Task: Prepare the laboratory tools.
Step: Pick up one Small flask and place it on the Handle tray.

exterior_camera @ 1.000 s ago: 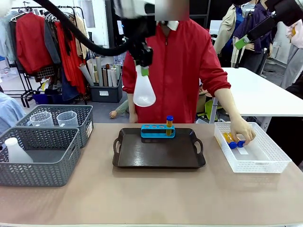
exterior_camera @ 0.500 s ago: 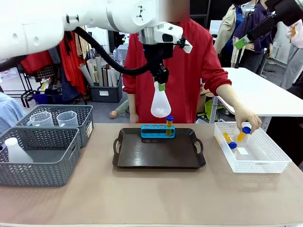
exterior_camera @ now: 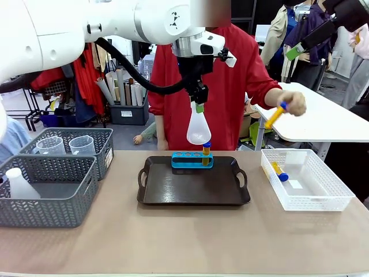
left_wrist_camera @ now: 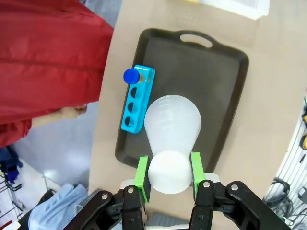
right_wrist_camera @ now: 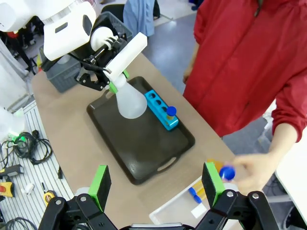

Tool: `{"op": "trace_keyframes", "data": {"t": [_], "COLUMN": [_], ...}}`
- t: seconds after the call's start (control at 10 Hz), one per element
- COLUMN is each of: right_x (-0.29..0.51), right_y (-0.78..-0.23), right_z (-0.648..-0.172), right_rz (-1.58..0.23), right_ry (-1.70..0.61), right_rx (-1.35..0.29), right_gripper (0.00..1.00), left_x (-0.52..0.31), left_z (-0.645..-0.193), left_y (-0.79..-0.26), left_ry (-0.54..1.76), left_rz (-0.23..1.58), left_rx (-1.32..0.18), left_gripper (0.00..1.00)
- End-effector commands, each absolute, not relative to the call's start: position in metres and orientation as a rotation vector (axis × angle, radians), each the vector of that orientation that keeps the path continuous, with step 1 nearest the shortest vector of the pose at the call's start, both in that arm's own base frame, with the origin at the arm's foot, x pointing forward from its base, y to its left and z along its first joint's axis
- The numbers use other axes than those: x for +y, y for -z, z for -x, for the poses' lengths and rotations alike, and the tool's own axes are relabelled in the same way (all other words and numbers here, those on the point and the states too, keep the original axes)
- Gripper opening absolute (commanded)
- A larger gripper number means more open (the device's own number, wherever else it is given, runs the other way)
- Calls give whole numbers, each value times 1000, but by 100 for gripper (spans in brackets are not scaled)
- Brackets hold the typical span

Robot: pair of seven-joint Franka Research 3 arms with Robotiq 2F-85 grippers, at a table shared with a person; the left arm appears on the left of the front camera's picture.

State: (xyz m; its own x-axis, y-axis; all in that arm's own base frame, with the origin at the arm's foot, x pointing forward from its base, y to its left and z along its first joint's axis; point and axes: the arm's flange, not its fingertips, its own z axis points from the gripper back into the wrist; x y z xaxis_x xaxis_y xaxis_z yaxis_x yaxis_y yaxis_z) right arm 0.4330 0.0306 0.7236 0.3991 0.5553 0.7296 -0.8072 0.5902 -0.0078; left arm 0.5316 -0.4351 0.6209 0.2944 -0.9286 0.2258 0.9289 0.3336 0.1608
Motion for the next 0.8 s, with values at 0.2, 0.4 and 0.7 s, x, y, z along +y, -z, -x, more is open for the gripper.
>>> {"op": "trace_keyframes", "data": {"t": [0.2,0.4,0.7], "right_x": [30,30,30], "right_y": [-725,-725,-725], "right_z": [-433,-433,-433], "right_rz": [-387,-387,-387], "right_ry": [-896,-896,-896], "right_rx": [-766,-766,-766], "right_gripper": [100,100,100], "left_x": [-457,-477,-501], "left_z": [-544,-557,-575], "left_y": [-606,-590,-557], "left_ry": [1308,1352,1402], "left_rz": [4,-24,-23], "left_rx": [-259,-252,-178], "left_gripper": [0,0,0]}}
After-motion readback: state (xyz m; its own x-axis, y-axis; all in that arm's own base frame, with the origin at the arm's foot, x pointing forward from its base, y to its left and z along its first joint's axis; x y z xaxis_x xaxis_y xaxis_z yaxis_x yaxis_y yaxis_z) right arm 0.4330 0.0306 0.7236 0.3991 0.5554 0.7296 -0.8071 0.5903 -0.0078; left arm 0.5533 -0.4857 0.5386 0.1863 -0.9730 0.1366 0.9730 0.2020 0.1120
